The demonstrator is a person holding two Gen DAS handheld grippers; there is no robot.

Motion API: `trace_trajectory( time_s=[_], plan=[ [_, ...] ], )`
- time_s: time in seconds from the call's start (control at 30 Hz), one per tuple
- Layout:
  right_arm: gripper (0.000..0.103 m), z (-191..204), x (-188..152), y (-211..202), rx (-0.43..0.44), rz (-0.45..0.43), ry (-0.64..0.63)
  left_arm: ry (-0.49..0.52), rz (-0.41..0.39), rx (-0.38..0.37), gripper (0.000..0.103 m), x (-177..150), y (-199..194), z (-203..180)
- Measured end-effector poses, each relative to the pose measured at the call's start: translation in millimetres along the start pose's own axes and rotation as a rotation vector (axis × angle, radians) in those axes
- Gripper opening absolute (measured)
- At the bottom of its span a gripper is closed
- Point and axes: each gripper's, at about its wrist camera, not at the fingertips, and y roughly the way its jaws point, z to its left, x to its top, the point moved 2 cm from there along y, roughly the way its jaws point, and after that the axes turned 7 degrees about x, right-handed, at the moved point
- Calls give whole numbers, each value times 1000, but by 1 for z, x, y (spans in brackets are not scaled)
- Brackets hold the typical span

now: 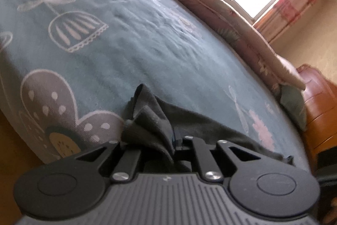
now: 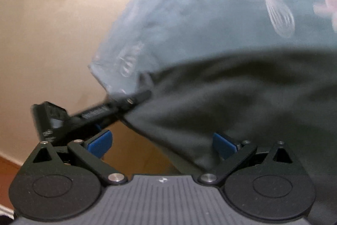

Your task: Fold clothes

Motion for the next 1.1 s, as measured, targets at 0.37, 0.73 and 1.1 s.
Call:
trace_trajectory(
  time_s=[0.37, 0.73, 1.1],
  plan=[
    [103, -7, -2, -12, 61, -18, 79, -173, -22, -80, 8, 12, 24, 17],
    [103, -15, 31, -18, 41, -130, 117, -16, -77, -19, 7, 20, 10, -9],
    [103, -35, 63, 3, 19, -213, 184, 21, -85, -5, 7, 23, 1, -19]
  ],
)
